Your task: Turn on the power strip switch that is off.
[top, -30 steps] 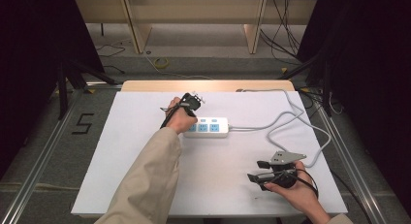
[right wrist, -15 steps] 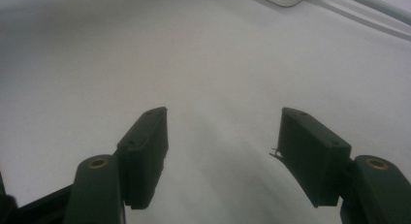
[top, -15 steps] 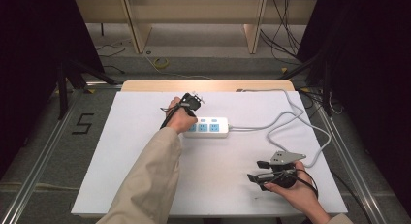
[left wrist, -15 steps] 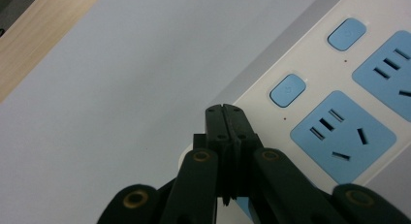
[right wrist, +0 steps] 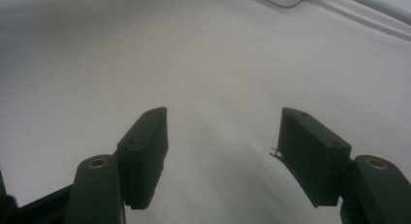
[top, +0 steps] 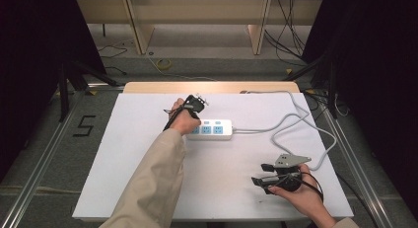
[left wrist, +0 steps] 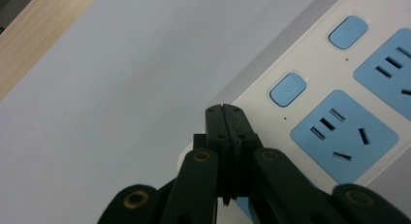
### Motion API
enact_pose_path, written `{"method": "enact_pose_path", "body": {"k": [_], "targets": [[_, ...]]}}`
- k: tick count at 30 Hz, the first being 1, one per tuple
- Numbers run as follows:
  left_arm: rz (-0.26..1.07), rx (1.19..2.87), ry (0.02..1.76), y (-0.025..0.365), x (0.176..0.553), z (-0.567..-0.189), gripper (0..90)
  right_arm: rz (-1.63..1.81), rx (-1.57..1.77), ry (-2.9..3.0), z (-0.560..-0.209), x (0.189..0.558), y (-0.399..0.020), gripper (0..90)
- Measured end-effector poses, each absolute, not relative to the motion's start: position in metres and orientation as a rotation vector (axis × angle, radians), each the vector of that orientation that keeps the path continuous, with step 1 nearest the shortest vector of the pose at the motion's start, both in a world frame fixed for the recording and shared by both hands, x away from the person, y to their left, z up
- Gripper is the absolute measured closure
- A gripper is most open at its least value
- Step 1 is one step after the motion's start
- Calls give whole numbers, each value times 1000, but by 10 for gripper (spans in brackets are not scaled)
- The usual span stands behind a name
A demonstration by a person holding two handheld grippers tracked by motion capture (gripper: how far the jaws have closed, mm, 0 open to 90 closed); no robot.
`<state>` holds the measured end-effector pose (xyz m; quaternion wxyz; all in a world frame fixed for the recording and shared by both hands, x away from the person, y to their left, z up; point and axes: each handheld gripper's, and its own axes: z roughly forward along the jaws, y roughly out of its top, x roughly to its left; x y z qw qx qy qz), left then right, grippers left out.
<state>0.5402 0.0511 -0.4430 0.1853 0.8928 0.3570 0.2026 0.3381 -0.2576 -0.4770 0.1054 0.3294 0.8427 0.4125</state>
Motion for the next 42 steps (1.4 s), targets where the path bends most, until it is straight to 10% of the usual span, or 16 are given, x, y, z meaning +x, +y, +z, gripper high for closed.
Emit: {"method": "enact_pose_path", "body": {"k": [42], "targets": [[570, 2547, 978, 50, 542, -438, 899, 1217, 970, 2487, -477, 340, -258, 361]]}}
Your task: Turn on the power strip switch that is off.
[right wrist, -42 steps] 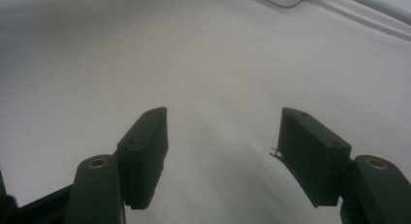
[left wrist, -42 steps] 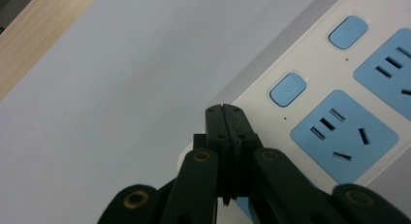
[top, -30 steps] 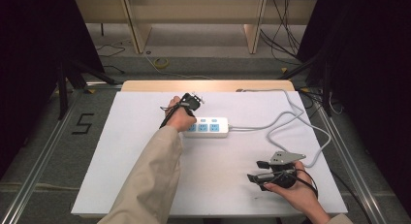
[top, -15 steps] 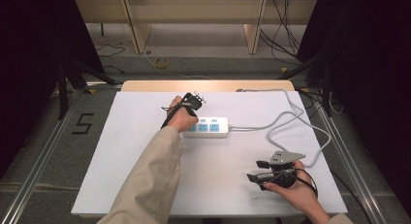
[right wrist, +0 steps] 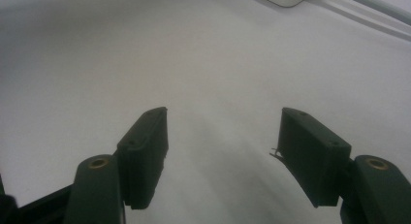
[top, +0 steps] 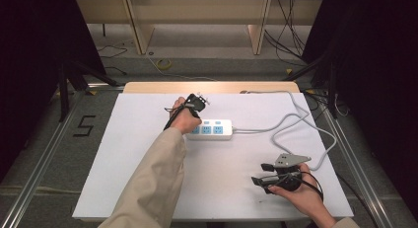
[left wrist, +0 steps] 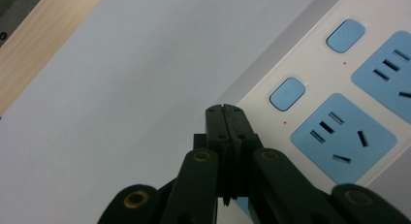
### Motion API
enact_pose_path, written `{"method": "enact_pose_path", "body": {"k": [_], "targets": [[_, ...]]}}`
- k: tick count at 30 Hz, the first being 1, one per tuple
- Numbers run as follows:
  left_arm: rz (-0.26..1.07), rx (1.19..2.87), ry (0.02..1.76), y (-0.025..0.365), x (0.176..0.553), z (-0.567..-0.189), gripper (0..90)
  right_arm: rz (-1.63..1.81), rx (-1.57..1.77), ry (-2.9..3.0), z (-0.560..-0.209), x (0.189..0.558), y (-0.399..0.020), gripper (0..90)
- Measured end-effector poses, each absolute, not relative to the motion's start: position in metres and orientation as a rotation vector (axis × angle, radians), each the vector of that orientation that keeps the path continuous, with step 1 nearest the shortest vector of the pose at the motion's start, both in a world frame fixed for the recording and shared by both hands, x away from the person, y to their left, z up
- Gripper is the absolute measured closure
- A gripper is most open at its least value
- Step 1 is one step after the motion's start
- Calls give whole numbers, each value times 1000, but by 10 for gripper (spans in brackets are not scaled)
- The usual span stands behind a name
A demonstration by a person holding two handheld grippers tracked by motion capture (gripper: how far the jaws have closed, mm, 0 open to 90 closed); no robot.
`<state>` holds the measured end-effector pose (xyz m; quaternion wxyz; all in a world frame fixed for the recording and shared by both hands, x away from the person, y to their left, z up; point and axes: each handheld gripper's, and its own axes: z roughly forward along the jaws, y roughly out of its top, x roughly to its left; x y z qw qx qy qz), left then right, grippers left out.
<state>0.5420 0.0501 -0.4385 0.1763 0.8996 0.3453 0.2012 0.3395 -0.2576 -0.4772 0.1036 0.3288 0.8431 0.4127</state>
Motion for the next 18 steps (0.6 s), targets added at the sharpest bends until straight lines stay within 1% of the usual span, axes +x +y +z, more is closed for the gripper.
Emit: {"method": "enact_pose_path", "body": {"k": [2, 6, 18], "targets": [[551, 2547, 976, 49, 541, -438, 900, 1215, 970, 2488, -477, 340, -257, 361], [565, 2556, 972, 45, 541, -439, 900, 1218, 972, 2488, -477, 339, -257, 361], [540, 2556, 990, 49, 543, -439, 900, 1214, 966, 2494, -477, 340, -257, 361]]}}
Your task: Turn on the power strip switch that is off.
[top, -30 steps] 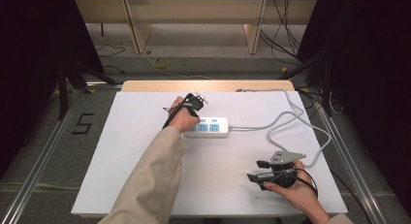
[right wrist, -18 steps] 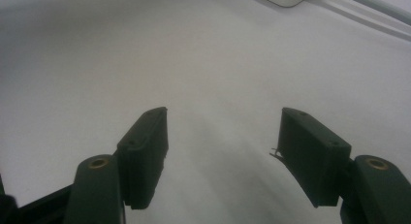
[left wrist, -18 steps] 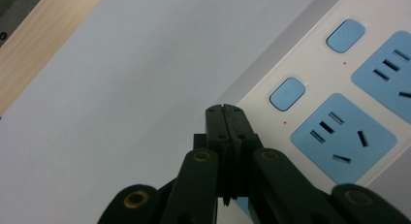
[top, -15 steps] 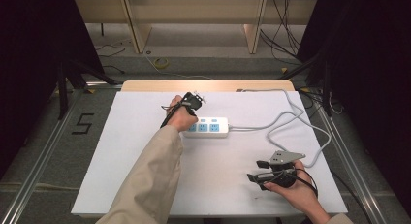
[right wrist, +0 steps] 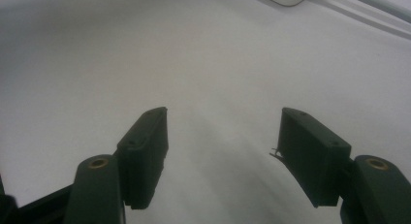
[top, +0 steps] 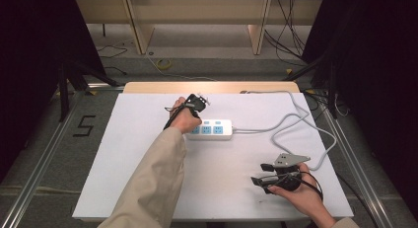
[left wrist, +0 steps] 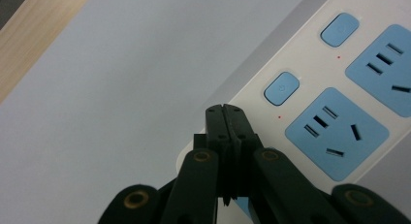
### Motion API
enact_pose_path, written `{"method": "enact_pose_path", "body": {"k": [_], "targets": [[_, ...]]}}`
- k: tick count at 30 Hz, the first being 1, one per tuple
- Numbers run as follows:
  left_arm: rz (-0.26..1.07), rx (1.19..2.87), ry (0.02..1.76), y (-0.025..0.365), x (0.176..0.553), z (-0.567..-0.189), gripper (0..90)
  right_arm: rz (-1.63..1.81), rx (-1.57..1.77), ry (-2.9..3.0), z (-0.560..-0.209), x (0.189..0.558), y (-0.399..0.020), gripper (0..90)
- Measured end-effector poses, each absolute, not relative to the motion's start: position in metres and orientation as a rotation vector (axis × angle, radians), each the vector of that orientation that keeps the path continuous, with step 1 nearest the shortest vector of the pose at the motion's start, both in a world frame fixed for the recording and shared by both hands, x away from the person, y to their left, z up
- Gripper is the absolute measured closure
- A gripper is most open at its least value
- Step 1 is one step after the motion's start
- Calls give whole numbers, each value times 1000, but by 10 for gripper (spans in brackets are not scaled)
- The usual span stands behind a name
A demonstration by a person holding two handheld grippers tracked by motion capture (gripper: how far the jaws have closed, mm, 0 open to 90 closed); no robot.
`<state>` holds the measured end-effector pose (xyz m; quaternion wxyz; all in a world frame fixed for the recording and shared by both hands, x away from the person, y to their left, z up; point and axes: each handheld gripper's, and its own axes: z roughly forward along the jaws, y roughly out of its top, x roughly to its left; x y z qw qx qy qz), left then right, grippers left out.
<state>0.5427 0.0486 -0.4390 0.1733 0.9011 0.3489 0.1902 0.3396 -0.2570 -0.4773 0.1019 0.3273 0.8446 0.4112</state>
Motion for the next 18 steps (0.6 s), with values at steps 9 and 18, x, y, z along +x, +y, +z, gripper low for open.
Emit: {"method": "enact_pose_path", "body": {"k": [9, 18], "targets": [[524, 2568, 988, 49, 545, -440, 900, 1216, 965, 2492, -478, 339, -258, 361], [530, 2563, 996, 48, 544, -441, 900, 1219, 960, 2491, -477, 339, -257, 361]]}}
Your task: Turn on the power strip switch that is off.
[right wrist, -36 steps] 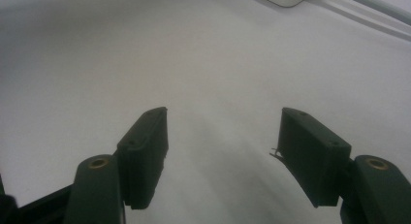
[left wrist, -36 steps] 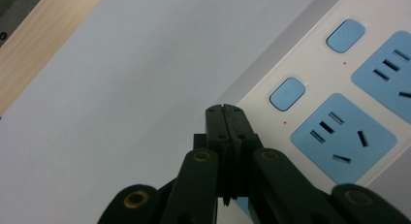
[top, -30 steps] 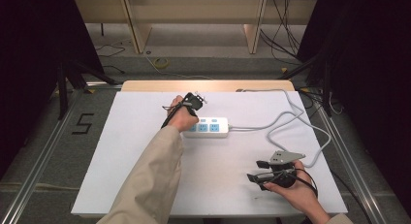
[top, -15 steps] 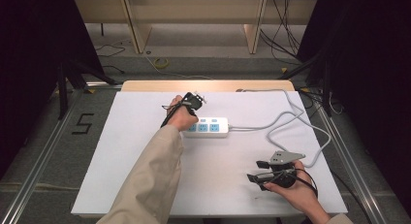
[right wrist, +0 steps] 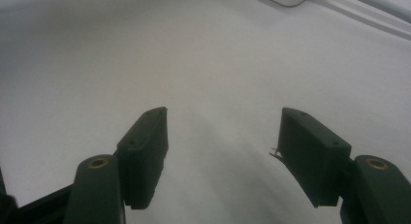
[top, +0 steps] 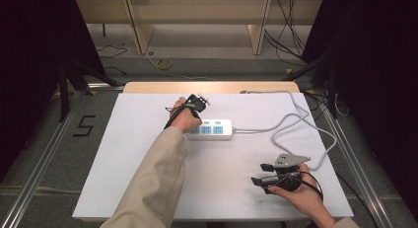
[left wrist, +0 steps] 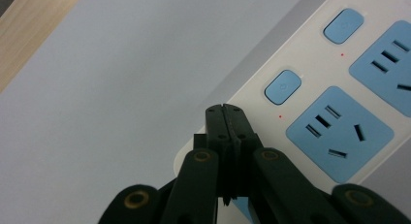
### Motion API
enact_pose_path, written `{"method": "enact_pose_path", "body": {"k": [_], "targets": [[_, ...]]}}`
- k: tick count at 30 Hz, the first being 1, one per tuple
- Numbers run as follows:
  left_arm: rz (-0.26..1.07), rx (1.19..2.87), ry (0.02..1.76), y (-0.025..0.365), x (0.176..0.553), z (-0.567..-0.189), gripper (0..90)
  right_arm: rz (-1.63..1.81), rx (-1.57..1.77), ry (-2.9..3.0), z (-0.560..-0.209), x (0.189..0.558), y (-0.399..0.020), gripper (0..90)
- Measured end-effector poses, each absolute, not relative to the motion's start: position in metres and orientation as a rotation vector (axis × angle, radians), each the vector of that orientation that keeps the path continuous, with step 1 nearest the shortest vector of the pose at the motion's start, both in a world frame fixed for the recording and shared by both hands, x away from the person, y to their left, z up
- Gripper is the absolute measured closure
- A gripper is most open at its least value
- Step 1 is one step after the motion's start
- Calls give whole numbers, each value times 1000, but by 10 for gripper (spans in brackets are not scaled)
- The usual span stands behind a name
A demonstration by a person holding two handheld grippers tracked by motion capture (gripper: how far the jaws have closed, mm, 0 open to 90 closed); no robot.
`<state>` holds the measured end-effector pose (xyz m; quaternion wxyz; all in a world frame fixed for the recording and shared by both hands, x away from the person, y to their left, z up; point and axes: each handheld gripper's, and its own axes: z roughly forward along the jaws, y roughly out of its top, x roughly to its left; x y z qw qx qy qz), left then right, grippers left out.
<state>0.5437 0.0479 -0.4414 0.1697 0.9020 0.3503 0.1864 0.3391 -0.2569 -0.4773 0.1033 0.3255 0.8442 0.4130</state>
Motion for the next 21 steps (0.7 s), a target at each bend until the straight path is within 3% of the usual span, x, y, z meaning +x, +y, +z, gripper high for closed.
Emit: {"method": "enact_pose_path", "body": {"k": [5, 7, 14, 21], "targets": [[497, 2541, 992, 51, 543, -439, 895, 1219, 967, 2489, -477, 340, -258, 361], [494, 2520, 1000, 53, 541, -438, 802, 1220, 967, 2488, -477, 340, -258, 361], [505, 2372, 1016, 69, 521, -416, 605, 1212, 969, 2488, -477, 340, -258, 361], [483, 2275, 937, 103, 458, -413, 388, 1209, 990, 2483, -478, 340, -260, 361]]}}
